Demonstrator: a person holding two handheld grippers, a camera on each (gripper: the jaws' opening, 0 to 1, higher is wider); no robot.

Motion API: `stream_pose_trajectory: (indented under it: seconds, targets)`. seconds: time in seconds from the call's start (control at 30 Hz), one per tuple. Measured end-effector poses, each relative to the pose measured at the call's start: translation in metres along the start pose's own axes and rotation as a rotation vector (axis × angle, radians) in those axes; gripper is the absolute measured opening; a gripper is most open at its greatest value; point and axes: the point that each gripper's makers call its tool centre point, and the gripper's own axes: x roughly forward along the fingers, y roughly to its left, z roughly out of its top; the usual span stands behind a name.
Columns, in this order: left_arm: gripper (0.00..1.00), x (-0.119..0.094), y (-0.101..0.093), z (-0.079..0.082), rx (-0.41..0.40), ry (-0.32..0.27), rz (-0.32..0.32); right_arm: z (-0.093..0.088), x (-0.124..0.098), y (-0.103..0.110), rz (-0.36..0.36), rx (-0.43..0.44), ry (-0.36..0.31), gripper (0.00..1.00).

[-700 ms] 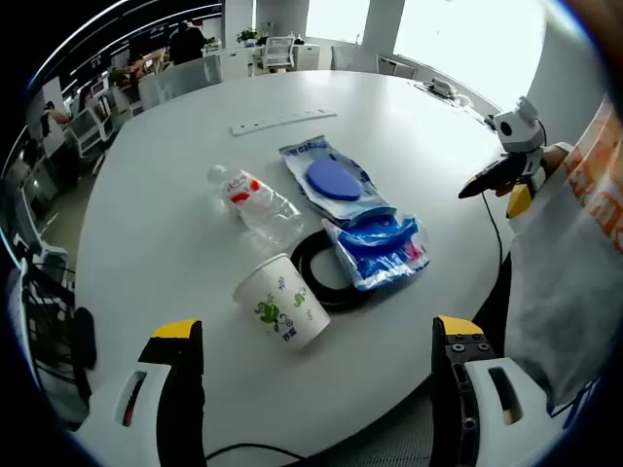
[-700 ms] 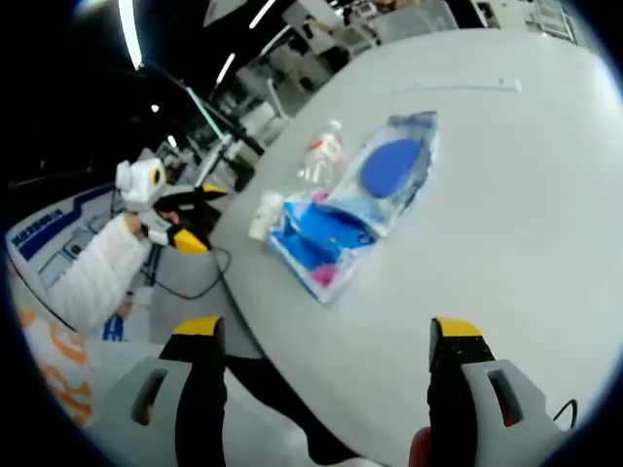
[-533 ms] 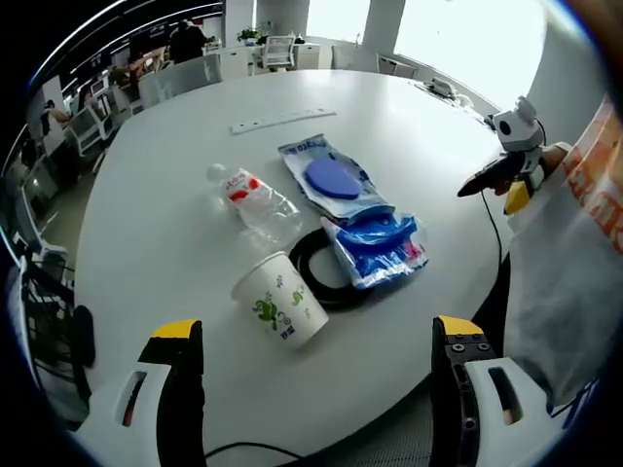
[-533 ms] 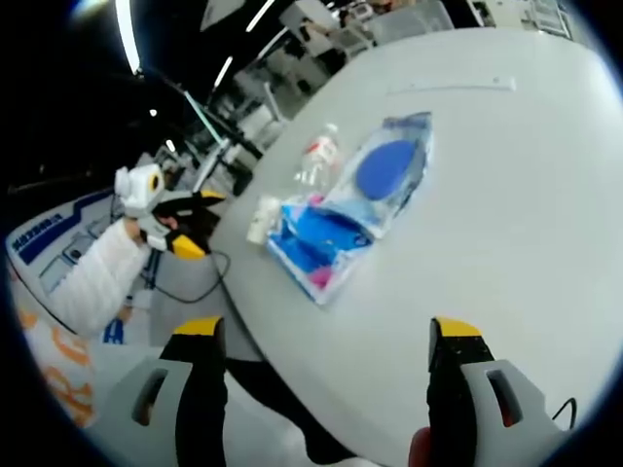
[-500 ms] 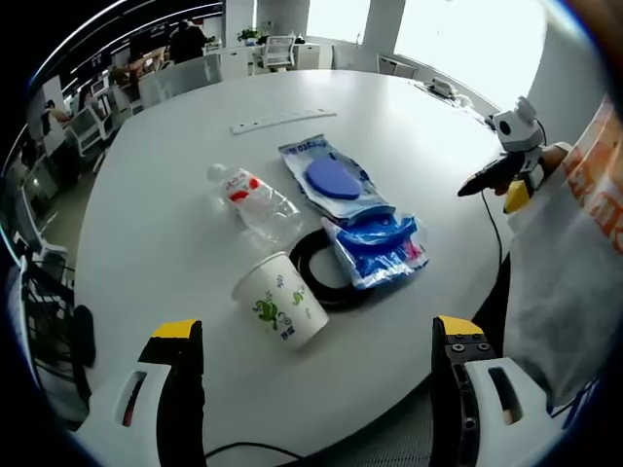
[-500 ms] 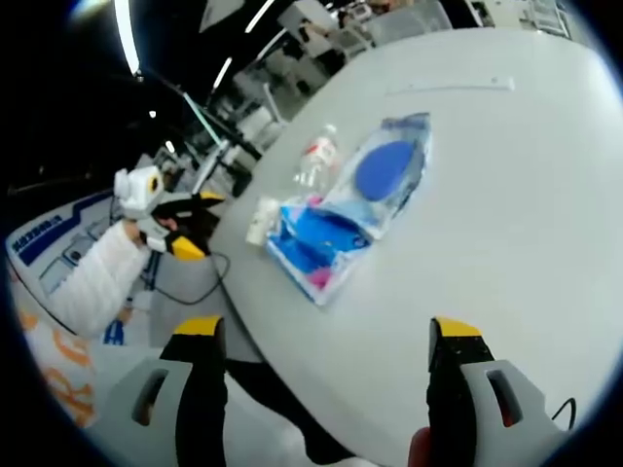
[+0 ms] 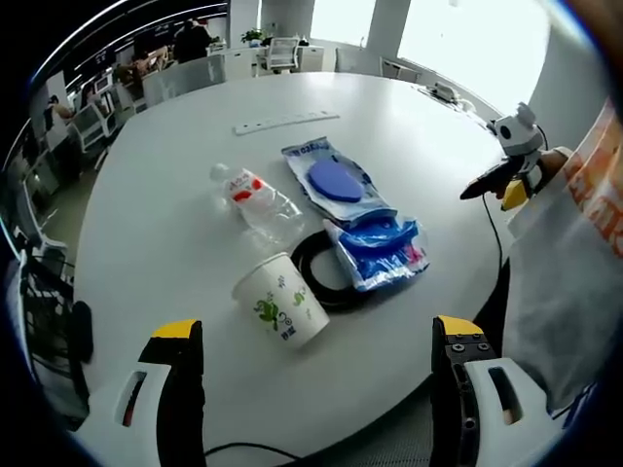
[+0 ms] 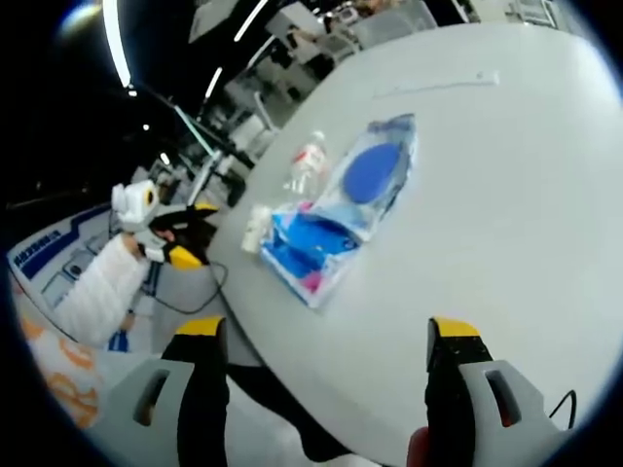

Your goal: Arrange the tabletop items into an orderly group along one side of the table until the central work area is clear of visible clutter.

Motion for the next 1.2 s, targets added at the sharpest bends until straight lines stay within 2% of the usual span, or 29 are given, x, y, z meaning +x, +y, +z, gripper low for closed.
stream_pose_trajectory:
  seconds: [0.33, 1.0, 1.2]
  targets:
    - [1.00, 0.001, -0.006, 0.001, -0.017, -0.016, -0.013, 0.003, 0.001, 0.005, 0.019, -0.009, -0.005, 0.82]
    - [1.00, -0.006, -0.005, -0.009, -0.045, -0.004, 0.006, -0.001, 0.002, 0.007, 0.033, 0.001, 0.001, 0.82]
    - [1.00, -0.010, -0.001, -0.006, -0.057, -0.019, 0.013, -0.003, 0.004, 0.008, 0.038, 0.003, 0.009, 0.82]
